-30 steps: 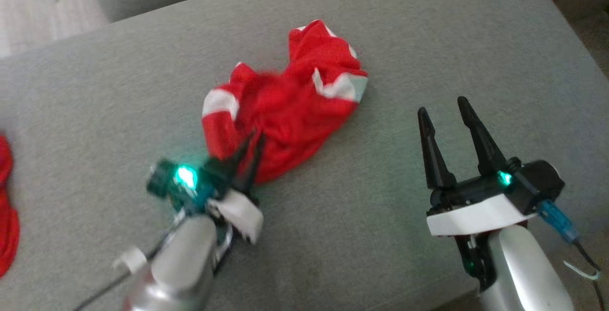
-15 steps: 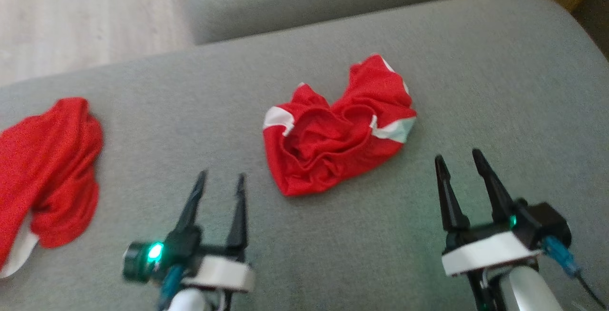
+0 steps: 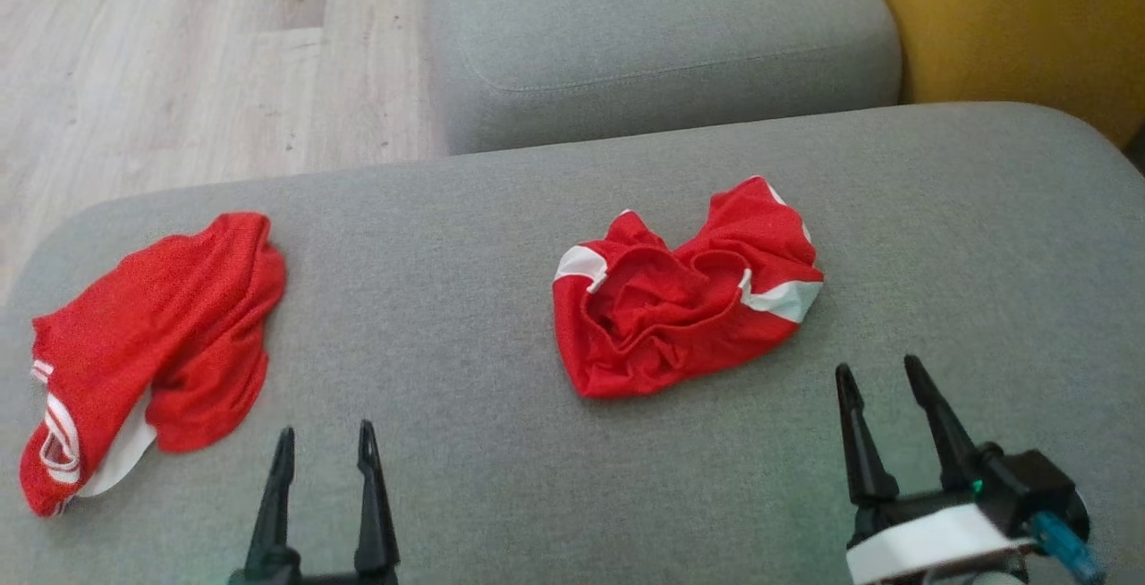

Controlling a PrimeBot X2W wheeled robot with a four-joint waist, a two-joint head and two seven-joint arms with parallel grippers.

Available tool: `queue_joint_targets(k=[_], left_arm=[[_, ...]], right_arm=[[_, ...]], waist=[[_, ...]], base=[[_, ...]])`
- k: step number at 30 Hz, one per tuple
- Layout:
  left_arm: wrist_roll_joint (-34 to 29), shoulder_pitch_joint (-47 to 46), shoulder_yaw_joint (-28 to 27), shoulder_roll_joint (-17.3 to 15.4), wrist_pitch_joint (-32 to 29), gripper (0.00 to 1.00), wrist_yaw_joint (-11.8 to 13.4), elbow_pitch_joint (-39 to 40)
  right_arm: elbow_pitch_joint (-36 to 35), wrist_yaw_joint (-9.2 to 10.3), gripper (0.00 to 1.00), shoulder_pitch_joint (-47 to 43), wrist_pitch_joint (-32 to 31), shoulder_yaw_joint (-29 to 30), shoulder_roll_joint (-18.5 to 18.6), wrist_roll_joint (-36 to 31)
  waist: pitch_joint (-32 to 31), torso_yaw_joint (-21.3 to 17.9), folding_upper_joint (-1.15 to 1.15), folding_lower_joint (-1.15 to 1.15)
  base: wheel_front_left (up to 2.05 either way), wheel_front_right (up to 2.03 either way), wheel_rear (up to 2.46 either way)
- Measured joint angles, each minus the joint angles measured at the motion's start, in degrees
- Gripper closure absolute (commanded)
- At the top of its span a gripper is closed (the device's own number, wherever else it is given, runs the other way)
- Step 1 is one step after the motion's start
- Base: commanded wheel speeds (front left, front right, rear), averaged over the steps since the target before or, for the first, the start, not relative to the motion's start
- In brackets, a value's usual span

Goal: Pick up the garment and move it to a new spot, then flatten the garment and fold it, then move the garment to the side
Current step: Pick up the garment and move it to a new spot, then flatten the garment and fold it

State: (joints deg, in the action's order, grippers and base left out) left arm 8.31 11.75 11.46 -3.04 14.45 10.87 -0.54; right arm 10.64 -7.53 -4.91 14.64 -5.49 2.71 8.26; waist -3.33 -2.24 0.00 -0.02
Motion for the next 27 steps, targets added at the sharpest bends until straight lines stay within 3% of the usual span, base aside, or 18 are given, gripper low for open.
queue_joint_targets(k=[6, 27], left_arm=[[-1.8, 1.5, -0.1, -0.1, 0.0, 0.0, -1.4, 0.1], [-2.4, 1.6, 0.6, -0.1, 0.0, 0.0, -1.3, -0.2]], right_arm=[[0.1, 0.0, 0.0, -1.6, 0.0, -0.2, 0.0, -0.2], [0.8, 0.0, 0.0, -1.6, 0.0, -1.6, 0.0, -0.7]], waist=[[-0.9, 0.9, 0.0, 0.01], [-1.3, 1.2, 0.0, 0.02]], base=[[0.0, 0.0, 0.0], [0.0, 0.0, 0.0]])
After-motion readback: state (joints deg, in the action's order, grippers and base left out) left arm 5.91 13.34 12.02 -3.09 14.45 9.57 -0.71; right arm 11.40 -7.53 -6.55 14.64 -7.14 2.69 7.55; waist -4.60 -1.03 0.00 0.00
